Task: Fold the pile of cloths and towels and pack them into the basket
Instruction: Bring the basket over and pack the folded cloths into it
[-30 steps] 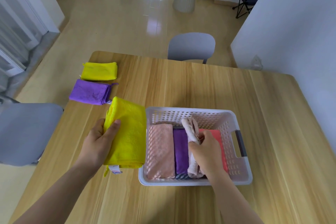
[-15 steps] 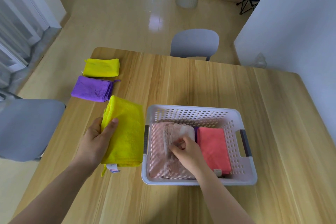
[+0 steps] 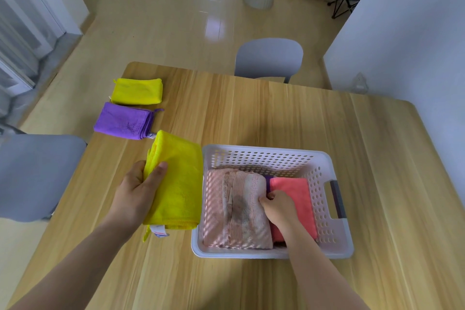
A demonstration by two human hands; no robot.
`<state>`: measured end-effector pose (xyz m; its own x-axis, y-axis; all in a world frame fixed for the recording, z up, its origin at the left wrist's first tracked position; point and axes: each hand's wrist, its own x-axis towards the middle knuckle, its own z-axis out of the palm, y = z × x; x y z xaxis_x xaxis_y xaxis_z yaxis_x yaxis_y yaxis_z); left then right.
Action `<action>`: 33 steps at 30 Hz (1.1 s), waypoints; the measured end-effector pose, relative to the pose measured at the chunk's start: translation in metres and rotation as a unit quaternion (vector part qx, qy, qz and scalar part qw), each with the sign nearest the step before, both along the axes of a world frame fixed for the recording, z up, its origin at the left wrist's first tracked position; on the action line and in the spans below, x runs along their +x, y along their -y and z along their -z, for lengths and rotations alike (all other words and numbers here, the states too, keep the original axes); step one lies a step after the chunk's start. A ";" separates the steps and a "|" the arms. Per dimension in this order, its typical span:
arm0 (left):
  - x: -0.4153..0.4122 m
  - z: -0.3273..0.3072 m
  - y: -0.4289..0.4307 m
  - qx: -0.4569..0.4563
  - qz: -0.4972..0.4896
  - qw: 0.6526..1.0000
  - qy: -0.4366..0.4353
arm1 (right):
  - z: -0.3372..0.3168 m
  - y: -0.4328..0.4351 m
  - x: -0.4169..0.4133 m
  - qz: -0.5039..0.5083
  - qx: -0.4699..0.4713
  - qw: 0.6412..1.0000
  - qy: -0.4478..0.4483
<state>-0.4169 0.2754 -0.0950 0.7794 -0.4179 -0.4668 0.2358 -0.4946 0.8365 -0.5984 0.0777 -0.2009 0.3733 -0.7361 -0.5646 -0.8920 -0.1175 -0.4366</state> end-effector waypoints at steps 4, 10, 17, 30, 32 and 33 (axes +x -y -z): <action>0.000 0.001 0.002 0.002 0.008 1.000 0.006 | -0.008 0.003 -0.001 0.069 0.097 0.987 0.103; 0.000 0.003 0.004 0.003 0.006 1.000 0.010 | -0.011 0.011 -0.011 0.029 -0.009 0.996 0.081; -0.001 0.006 0.003 -0.002 0.006 1.000 0.008 | 0.009 0.003 -0.005 0.036 -0.105 0.993 0.035; -0.001 0.004 -0.001 -0.010 -0.003 1.000 0.000 | 0.006 -0.012 0.012 -0.316 -0.079 0.940 -0.104; -0.001 0.005 -0.003 -0.011 -0.006 1.000 -0.002 | 0.002 -0.017 0.009 -0.335 -0.090 0.935 -0.075; -0.001 0.005 -0.003 -0.012 -0.007 1.000 -0.003 | 0.002 -0.021 0.007 -0.345 -0.083 0.932 -0.072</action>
